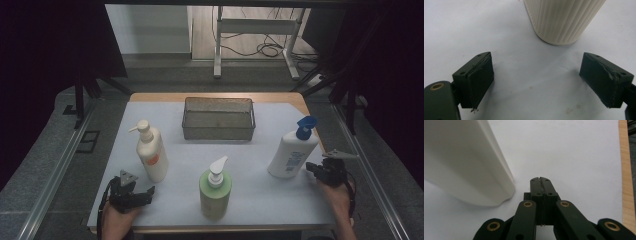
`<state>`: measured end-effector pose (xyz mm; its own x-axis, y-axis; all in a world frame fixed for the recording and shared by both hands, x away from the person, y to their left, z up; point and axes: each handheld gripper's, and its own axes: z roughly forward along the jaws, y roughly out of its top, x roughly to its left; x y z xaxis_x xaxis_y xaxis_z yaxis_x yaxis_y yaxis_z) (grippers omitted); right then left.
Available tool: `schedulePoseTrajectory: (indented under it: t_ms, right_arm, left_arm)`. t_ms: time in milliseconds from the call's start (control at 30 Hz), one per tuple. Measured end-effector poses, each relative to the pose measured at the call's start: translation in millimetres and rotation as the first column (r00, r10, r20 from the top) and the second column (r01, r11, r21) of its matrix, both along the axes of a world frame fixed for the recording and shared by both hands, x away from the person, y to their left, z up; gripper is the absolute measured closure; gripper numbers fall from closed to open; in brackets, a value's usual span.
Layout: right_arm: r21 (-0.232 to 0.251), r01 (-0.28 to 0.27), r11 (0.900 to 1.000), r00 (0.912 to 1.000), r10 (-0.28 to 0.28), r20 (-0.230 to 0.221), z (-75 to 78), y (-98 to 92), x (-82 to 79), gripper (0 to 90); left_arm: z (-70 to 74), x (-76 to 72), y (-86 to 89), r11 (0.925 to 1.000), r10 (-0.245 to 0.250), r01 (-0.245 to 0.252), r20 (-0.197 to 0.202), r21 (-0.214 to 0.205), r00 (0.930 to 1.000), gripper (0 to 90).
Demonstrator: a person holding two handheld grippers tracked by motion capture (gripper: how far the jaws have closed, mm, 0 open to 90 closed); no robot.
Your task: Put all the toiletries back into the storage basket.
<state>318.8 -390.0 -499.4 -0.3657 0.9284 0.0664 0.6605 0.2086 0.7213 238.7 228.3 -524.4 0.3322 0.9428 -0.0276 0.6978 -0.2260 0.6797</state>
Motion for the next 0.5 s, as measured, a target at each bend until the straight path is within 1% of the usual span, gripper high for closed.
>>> schedulePoseTrajectory:
  t_ms: [267,300,500]
  right_arm:
    - [0.016,0.015,0.9998,0.9999,-0.015,0.006,-7.4,-1.4,11.8,89.6]
    - [0.026,0.004,0.9997,1.0000,-0.005,0.005,-8.6,-0.2,13.8,89.7]
    - [0.031,-0.028,0.9992,0.9996,0.028,0.002,-9.4,9.0,18.6,89.7]
  left_arm:
    - [-0.1,0.0,-0.1,1.0000,0.000,0.000,0.001,-0.001,1.0000,11.7]
    - [0.0,0.0,-0.1,1.0000,0.000,0.000,0.000,-0.001,1.0000,11.7]
    - [0.0,-0.1,0.0,1.0000,0.000,0.000,0.001,0.001,1.0000,11.7]
